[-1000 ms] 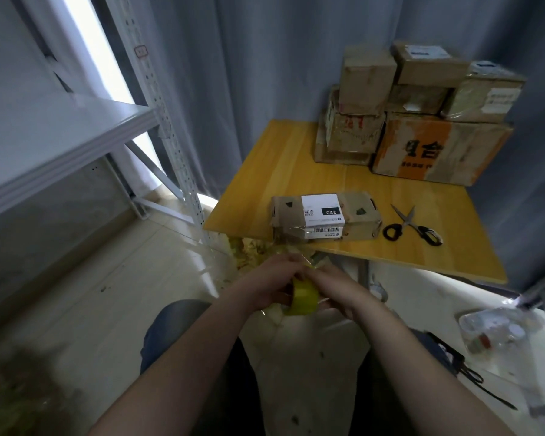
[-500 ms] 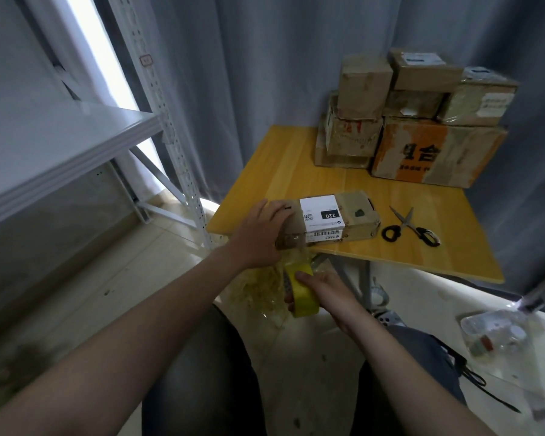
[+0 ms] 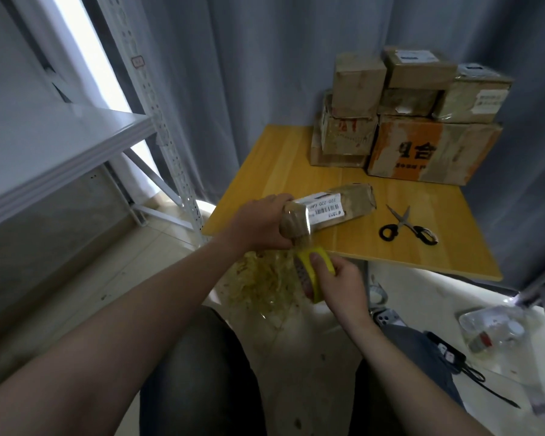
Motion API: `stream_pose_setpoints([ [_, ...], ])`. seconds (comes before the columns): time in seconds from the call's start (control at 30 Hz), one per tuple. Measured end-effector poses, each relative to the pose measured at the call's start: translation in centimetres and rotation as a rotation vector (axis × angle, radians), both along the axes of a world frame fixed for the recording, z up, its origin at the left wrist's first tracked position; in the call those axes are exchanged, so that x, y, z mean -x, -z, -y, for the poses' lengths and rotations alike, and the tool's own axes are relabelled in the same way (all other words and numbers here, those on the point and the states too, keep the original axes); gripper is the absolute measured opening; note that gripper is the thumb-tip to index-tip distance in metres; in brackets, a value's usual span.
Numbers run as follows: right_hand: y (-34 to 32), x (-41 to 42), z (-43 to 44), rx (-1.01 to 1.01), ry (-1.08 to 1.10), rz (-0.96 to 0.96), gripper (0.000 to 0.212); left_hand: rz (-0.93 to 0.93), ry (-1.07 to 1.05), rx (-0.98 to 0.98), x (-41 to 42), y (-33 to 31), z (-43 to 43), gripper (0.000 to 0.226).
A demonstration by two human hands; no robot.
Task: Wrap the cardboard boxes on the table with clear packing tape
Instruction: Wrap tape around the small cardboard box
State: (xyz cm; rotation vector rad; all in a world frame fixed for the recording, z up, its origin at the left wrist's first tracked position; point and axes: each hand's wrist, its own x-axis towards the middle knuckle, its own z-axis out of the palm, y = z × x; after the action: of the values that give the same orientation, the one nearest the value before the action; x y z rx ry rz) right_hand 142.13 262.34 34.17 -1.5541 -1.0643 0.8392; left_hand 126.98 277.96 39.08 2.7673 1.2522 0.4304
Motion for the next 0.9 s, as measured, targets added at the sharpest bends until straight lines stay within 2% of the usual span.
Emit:
stream_pose_setpoints([
  [0.17,-1.6,-0.6,-0.1,-0.12,0.024,-0.107,0.036,0.221,0.019,0.278,0.9,-0.9,0.3,0.089],
  [0.23,-1.8,-0.7,-0.4,-0.109,-0.008,-0.077,0.034,0.239,0.047,0.339,1.4,-0.4,0.2,0.087],
  [0.3,-1.9,-0.5,-0.6,-0.084,-0.011,0.003,0.035,0.184,0.061,0.317,1.8,0.3,-0.2,0.085],
  [0.4,-1.4,-0.3,-0.9,-0.078,-0.01,-0.01,0.037,0.142,0.065,0.263,1.9,0.9,0.1,0.078],
  [0.67,-1.7,-0.2,-0.7,-0.055,0.01,0.008,0.042,0.287,0.122,0.223,1.7,1.5,1.7,0.048],
  [0.9,-1.9,0.2,-0.9,-0.034,0.004,0.001,0.045,0.325,0.134,0.195,1.7,2.0,2.2,0.044],
])
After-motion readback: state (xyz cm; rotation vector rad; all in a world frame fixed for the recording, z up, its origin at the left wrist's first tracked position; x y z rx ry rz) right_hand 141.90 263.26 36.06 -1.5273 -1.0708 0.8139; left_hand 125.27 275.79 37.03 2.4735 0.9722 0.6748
